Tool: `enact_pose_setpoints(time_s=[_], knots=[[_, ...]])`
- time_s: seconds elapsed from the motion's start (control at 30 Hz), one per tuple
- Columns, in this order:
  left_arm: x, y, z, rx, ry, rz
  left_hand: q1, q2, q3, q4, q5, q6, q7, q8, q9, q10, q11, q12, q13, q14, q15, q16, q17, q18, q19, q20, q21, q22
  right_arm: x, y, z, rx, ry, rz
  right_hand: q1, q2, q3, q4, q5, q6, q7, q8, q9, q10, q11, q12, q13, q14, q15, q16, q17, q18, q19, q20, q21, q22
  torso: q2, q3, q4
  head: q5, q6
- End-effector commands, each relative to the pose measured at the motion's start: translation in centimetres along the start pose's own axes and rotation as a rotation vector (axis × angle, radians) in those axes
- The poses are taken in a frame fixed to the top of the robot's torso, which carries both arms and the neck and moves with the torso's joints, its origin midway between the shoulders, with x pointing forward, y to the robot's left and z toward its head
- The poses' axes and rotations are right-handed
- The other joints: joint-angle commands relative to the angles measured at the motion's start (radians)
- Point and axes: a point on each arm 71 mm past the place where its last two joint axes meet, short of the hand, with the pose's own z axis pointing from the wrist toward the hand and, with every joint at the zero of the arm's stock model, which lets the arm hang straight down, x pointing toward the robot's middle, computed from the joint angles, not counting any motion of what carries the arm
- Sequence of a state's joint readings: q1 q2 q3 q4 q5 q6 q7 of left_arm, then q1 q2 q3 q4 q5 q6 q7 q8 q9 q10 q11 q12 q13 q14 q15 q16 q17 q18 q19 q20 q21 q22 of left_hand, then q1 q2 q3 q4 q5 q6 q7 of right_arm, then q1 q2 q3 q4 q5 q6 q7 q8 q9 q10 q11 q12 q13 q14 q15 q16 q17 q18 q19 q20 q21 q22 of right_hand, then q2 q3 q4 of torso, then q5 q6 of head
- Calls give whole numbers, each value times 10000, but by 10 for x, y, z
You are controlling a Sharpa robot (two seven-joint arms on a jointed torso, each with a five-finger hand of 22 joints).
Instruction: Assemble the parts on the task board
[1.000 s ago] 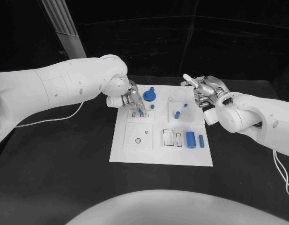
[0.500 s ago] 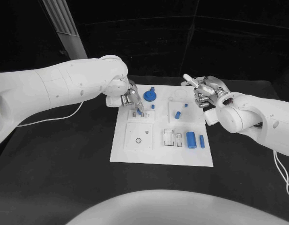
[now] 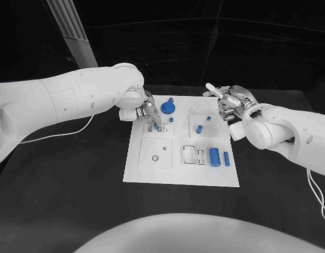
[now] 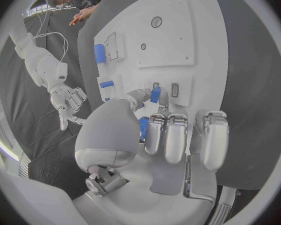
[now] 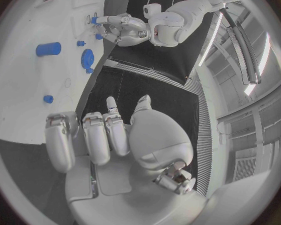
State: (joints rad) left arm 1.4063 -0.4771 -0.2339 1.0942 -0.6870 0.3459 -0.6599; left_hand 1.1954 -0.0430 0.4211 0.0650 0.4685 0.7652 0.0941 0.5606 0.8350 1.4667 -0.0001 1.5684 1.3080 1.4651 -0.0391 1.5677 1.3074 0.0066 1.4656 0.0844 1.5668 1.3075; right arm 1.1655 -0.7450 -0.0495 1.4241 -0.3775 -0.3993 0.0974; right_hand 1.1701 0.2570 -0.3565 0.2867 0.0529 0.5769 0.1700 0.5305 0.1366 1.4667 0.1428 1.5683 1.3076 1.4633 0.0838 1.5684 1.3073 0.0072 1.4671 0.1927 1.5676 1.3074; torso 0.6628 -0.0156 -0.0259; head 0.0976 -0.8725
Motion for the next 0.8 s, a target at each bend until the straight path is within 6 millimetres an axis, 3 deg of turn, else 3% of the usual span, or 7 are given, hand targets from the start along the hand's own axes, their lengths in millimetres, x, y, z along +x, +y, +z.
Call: enact_pose_setpoints(time_s=[0.03,0.8], knots=[[0,-1,0,102,-9,74,-5,67,-18,61,52,431,-347,-35,9,1040,0,24,2628,1057,-46,31,2634,-66,1052,-91,40,2633,0,2,0,-98,-1,-17,102,24,36,14,47,-52,458,61,-17,1041,-16,25,2632,1075,-31,24,2635,-72,1037,-44,32,2634,1,0,1,-17,-1],[3,-5,3,77,225,208,-40,143,2,140,63,418,-332,-64,8,1040,12,24,2628,1057,-36,31,2634,-66,1052,-86,40,2633,0,2,0,-93,-16,-17,102,24,36,14,47,-52,458,61,-17,1041,-16,25,2632,1075,-31,24,2635,-72,1037,-44,32,2634,-3,-1,9,-50,-1]])
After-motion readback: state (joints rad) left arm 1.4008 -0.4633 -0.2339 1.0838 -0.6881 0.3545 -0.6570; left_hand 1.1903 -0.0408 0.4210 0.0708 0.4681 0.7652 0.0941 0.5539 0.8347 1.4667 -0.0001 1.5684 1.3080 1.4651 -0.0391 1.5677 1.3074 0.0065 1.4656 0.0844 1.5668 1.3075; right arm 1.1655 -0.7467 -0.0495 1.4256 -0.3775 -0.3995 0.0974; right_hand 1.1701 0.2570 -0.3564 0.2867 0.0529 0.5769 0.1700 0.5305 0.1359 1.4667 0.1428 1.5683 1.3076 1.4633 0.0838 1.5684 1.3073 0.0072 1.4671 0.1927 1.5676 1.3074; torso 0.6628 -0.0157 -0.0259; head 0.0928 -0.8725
